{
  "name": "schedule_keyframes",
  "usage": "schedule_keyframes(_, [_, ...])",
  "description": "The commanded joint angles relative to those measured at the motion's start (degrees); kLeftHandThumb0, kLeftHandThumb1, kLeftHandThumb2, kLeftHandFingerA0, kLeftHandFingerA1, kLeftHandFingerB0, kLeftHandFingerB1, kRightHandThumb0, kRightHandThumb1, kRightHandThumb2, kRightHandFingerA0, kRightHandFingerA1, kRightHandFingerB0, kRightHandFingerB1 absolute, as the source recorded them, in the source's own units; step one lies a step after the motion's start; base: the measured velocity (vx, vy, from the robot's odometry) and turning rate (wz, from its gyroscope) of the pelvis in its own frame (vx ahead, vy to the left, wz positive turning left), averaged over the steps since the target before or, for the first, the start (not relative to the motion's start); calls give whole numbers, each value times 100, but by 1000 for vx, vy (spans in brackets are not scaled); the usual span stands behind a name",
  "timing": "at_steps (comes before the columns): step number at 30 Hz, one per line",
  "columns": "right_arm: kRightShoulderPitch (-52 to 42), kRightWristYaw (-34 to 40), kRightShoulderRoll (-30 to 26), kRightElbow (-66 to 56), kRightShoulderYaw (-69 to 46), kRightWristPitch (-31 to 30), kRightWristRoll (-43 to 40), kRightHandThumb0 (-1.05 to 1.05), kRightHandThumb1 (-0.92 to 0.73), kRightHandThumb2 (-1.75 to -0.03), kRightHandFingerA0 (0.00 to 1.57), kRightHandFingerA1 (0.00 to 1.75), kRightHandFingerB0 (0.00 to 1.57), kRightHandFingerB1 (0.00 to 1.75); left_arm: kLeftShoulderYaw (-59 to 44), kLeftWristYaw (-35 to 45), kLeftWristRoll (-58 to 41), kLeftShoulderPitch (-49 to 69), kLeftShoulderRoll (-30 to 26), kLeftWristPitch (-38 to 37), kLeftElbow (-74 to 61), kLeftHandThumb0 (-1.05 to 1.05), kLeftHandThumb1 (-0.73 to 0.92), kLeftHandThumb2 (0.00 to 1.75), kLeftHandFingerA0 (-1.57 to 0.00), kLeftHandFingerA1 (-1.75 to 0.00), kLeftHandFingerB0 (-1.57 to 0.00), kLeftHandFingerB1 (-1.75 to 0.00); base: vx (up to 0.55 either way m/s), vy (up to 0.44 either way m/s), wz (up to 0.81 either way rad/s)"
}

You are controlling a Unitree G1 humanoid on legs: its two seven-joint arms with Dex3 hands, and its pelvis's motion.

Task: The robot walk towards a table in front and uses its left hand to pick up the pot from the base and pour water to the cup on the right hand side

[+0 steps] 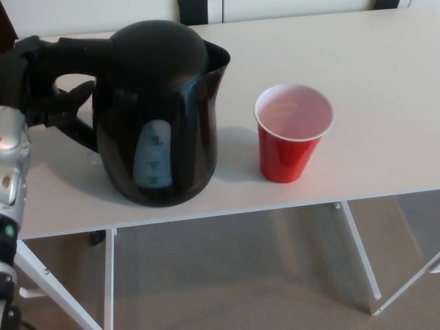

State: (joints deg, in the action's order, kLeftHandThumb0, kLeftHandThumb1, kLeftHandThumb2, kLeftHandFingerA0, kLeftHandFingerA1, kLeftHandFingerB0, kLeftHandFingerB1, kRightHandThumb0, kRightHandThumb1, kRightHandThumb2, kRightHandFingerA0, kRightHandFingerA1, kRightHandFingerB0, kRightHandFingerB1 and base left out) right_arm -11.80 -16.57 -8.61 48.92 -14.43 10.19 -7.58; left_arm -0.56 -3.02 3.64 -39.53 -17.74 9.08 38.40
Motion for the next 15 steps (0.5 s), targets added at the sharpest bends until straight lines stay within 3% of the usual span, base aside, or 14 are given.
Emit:
schedule_keyframes(1, [110, -41, -59, 166, -111, 15, -162, -17, -56, -59, 37, 40, 30, 35, 162, -193, 363, -239, -33, -309, 108, -25, 60, 54, -76, -175, -59, -175, 0, 0, 0])
schedule_keyframes(8, [149, -29, -74, 150, -61, 61, -97, -14, -58, -57, 40, 39, 31, 33, 96, -266, 289, 8, 121, -441, -236, -27, 59, 55, -81, -175, -64, -175, 0, 0, 0])
schedule_keyframes(15, [145, -4, -86, 103, -35, 39, -84, -13, -60, -57, 43, 40, 32, 34, -85, -264, 204, 247, 245, -351, -536, -28, 61, 53, -73, -175, -57, -175, 0, 0, 0])
